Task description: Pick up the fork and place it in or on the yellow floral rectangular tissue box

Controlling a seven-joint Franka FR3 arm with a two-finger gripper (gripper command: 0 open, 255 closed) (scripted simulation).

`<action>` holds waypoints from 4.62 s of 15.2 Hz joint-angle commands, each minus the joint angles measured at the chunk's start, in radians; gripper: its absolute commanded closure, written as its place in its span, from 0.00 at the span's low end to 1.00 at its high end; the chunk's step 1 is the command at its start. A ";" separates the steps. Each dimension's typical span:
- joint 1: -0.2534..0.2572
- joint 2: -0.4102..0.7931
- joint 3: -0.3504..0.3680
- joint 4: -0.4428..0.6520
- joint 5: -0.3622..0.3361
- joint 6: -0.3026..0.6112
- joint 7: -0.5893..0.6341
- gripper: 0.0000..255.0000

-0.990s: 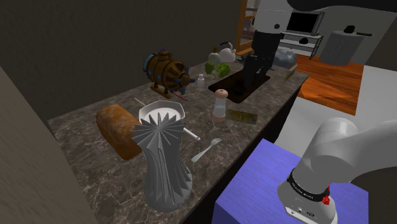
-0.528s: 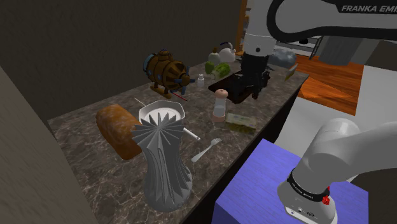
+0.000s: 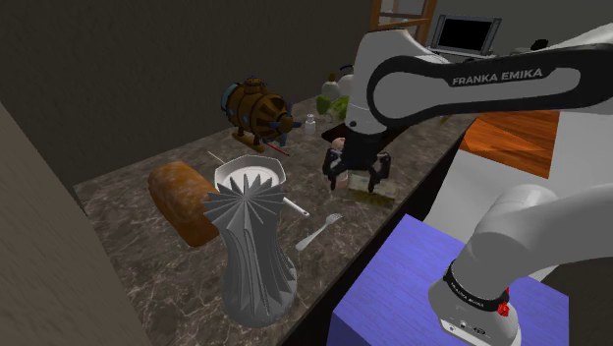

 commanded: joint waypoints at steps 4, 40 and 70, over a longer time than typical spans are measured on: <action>-0.067 0.123 0.137 -0.046 0.099 0.189 0.286 0.00; -0.172 0.375 0.325 -0.062 0.165 0.488 0.624 1.00; -0.180 0.150 0.148 0.142 0.086 0.046 0.617 1.00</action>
